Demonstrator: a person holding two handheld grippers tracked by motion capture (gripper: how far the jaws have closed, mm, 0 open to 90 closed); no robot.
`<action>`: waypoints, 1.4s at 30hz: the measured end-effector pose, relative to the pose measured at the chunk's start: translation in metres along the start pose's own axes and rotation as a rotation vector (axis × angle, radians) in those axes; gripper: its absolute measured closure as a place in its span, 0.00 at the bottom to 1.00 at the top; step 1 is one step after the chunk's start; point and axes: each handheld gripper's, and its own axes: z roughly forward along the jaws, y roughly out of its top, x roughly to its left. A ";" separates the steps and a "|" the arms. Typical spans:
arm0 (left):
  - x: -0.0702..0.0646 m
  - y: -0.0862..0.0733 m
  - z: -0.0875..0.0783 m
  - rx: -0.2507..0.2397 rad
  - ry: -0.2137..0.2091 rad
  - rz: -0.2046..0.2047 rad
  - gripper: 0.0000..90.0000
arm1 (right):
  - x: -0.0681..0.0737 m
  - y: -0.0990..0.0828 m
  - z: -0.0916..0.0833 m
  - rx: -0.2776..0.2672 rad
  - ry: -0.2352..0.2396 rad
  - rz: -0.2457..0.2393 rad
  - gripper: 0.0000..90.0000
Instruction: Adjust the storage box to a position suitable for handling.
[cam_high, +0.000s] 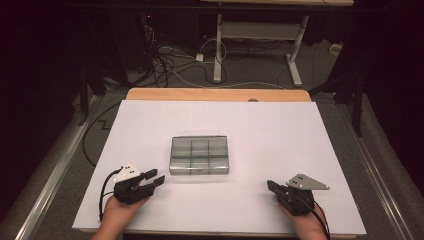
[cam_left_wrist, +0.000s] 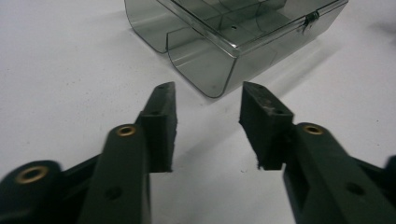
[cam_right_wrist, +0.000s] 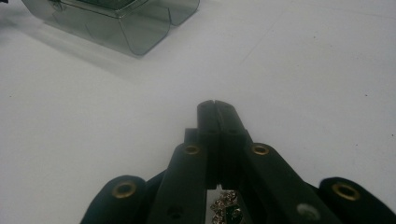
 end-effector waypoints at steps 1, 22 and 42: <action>0.000 0.000 0.000 0.000 0.000 -0.001 0.69 | 0.000 0.000 -0.001 0.001 0.000 0.005 1.00; 0.004 0.004 0.002 0.010 -0.015 -0.054 0.97 | -0.002 0.000 -0.006 -0.015 0.003 -0.012 1.00; 0.040 0.054 0.033 0.002 0.068 -0.069 0.98 | -0.002 0.000 -0.007 -0.019 0.016 -0.018 1.00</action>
